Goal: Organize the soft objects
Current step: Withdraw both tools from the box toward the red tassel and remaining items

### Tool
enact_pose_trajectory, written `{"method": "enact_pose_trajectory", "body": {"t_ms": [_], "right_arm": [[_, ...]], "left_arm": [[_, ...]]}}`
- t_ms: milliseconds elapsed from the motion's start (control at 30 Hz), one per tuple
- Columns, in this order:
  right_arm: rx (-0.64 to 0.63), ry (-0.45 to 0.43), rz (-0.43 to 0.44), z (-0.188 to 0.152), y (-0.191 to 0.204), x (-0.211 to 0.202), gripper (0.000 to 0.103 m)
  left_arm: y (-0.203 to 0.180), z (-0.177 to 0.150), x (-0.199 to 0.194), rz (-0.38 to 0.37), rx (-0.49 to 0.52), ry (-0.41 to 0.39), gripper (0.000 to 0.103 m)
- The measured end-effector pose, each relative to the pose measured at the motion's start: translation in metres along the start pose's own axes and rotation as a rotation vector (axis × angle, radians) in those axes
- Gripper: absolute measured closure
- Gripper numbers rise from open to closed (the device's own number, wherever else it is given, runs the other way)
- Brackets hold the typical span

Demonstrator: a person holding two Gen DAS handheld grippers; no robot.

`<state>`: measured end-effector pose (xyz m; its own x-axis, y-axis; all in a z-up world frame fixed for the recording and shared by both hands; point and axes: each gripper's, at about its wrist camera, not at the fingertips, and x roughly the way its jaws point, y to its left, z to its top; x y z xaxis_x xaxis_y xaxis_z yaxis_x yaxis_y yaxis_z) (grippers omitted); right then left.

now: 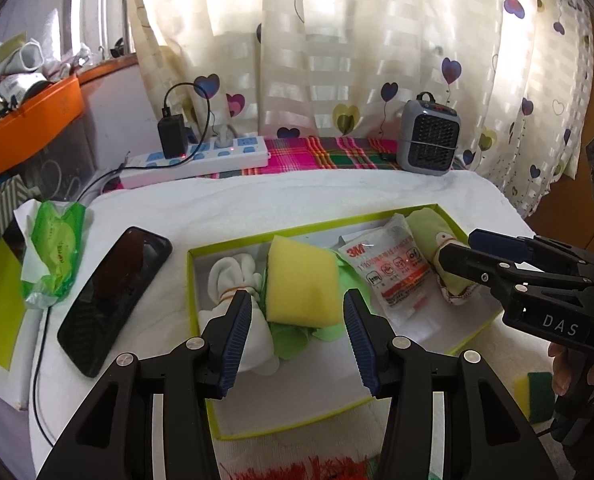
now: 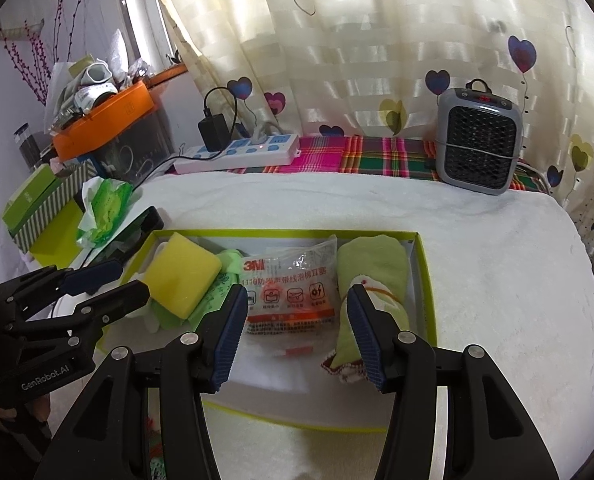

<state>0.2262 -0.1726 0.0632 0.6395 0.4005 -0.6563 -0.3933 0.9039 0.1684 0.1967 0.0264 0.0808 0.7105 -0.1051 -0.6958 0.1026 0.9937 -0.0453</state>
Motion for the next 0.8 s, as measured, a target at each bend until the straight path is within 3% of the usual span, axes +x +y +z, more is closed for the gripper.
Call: {"method": "enact_pose_trajectory", "body": {"t_ms": [467,800], "right_arm": [[0.042,-0.041,-0.004,-0.026,-0.007,-0.044,0.047],[0.039,-0.044,-0.014,-0.059,-0.005,-0.069,0.047]], "left_arm": [[0.023,-0.031,-0.036,-0.015,-0.055,-0.002,0.056],[0.024,-0.075,-0.044,-0.058,-0.050,0.072,0.056]]}}
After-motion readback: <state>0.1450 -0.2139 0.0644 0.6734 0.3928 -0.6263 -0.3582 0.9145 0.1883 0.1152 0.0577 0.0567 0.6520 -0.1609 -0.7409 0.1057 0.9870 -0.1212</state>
